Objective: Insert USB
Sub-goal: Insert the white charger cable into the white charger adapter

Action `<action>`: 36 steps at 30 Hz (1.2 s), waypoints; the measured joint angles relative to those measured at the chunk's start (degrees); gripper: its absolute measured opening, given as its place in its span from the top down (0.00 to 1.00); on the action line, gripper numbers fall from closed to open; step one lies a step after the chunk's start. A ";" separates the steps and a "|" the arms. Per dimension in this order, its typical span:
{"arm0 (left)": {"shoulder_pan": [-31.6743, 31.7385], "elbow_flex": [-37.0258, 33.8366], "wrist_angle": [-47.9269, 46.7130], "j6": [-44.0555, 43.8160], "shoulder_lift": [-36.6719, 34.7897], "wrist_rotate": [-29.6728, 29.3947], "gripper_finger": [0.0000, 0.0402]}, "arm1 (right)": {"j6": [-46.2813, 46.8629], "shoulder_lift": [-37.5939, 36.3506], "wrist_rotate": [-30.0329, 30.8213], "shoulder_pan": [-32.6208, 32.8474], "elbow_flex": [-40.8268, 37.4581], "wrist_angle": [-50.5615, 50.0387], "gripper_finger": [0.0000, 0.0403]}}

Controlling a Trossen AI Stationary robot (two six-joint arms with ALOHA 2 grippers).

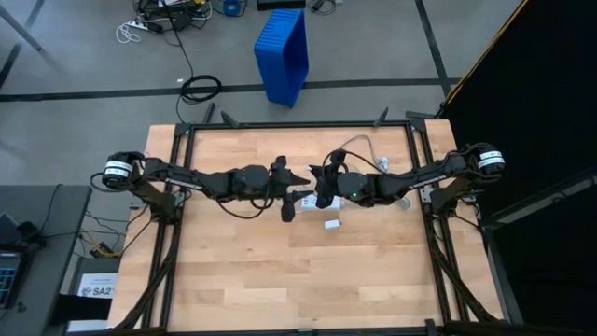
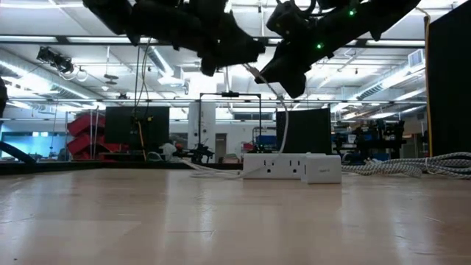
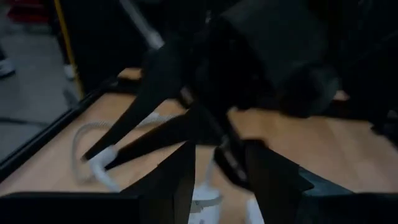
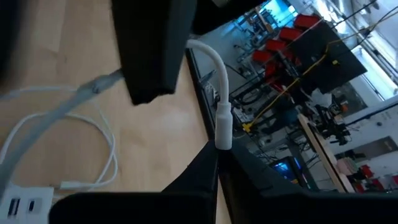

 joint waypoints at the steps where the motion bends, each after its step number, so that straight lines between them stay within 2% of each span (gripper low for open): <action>1: 0.04 0.00 -1.69 -0.16 0.00 -0.94 0.68 | 0.00 -0.04 -0.01 0.00 0.00 -0.32 1.00; 8: 1.04 -0.07 -11.04 -2.45 -0.88 -4.72 0.68 | 0.54 -0.10 0.19 0.02 0.00 -3.37 1.00; 13: 1.57 -0.07 -17.47 -2.98 -3.08 -12.93 0.68 | 3.87 -0.10 -2.93 0.34 2.28 -9.11 1.00; 16: 1.90 -0.09 -18.88 -1.57 -4.35 -18.70 0.68 | 7.02 -0.10 -7.50 0.50 5.21 -13.59 1.00; 20: 2.59 -0.09 -18.62 2.67 -6.90 -26.47 0.68 | 9.39 -0.13 -16.49 0.66 8.57 -16.70 1.00; 28: 2.98 1.15 -21.26 16.83 -15.34 -34.93 0.68 | 13.84 -0.15 -33.23 -1.10 12.09 -20.21 1.00; 32: 3.01 3.95 -26.15 19.59 -19.63 -35.68 0.68 | 17.23 -0.15 -41.81 -4.42 12.20 -19.17 1.00; 36: 3.06 4.96 -35.59 14.59 -21.45 -31.09 0.68 | 20.76 -0.15 -48.20 -7.78 12.20 -18.94 1.00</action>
